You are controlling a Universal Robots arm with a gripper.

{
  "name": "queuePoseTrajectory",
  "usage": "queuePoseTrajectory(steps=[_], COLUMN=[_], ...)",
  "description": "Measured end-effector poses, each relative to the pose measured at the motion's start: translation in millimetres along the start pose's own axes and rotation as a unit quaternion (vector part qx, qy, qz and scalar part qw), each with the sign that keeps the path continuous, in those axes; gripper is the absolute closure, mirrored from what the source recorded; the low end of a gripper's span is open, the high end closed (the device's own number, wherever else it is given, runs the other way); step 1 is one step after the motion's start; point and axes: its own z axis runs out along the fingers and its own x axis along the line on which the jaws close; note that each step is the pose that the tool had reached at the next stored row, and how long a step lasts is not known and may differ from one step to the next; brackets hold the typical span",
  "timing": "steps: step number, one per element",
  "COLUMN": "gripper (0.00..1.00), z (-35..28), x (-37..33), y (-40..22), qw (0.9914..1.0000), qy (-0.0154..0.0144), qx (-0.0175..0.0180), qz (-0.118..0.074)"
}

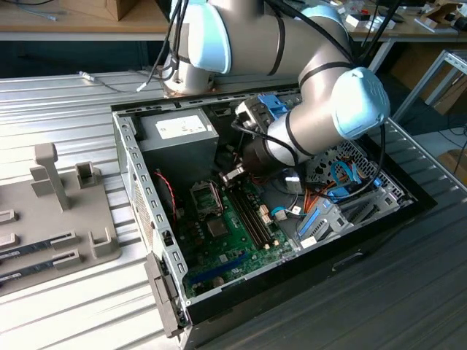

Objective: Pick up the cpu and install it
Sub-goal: 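Install the first cpu locking lever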

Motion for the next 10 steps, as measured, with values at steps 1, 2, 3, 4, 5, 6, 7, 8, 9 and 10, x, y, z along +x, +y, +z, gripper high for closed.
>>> queuePoseTrajectory(steps=[1, 2, 3, 4, 5, 6, 7, 8, 9, 10], gripper=[0.89, 0.89, 0.89, 0.89, 0.89, 0.89, 0.89, 0.89, 0.89, 0.89], z=[1.0, 1.0, 1.0, 1.0, 0.3, -1.5, -4.6, -8.0, -8.8, -9.0], x=[-1.1, -1.1, -1.1, -1.1, -1.0, -0.8, -0.3, 0.2, 0.2, 0.3], y=[2.5, 2.6, 2.6, 2.6, 2.9, 3.7, 5.1, 6.5, 7.0, 7.2], qw=[0.99962, 0.99962, 0.99962, 0.99962, 0.99962, 0.99963, 0.99963, 0.99963, 0.99961, 0.99922], qy=[0.0081, 0.0081, 0.0081, 0.0081, 0.0081, 0.008, 0.0079, 0.0079, 0.0082, 0.0116], qx=[0.0254, 0.0254, 0.0254, 0.0254, 0.0254, 0.0251, 0.0249, 0.0249, 0.0256, 0.0364], qz=[0.007, 0.007, 0.007, 0.007, 0.007, 0.007, 0.007, 0.007, 0.007, 0.01])
